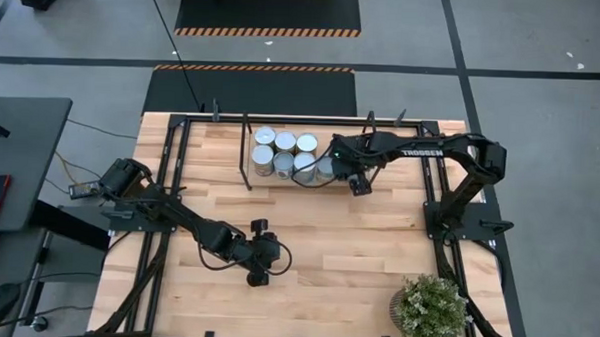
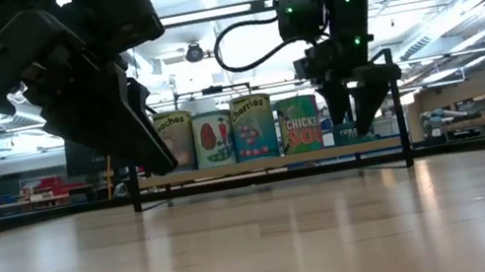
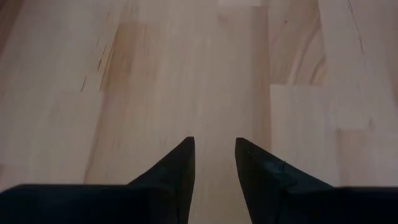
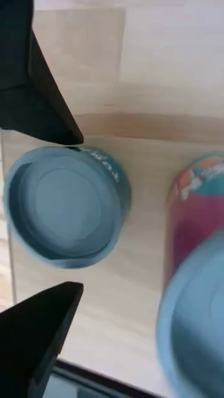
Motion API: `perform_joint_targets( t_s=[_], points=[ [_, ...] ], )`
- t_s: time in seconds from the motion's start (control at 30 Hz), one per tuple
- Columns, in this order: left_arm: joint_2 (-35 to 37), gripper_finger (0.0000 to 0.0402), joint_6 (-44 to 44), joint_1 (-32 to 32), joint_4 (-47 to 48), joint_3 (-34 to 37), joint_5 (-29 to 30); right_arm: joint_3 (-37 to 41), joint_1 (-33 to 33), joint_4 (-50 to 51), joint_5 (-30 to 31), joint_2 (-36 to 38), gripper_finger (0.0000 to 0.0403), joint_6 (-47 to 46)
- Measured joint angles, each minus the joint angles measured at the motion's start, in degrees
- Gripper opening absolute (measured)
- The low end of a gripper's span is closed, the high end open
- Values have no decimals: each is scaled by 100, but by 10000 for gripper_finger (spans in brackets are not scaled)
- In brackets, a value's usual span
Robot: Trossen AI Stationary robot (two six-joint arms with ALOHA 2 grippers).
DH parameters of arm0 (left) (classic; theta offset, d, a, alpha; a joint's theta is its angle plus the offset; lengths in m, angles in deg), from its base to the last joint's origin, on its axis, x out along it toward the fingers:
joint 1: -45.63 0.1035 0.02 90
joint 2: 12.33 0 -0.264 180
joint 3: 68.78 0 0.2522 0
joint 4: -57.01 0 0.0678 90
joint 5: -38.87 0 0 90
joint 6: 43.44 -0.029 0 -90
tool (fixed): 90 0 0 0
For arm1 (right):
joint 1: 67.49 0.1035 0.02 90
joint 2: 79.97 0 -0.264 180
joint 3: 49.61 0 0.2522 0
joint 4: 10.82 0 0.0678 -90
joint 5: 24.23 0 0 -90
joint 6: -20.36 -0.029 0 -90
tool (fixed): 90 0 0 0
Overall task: Pick and place cans onto a shelf
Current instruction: Put the canned tuna on the shelf, then return to Home Position
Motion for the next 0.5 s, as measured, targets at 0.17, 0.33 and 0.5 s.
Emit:
perform_joint_targets(
  t_s=[0.17,0.33,0.5],
  points=[
    [1,121,-4,0,24,0,0,-352,130,573,43,0,398,-369],
    [317,121,-398,-156,1,4,199,-896,369,1271,297,6,394,-1048],
    [1056,121,-892,-416,273,144,1016,-1014,815,1474,541,289,384,-2166]
  ],
)
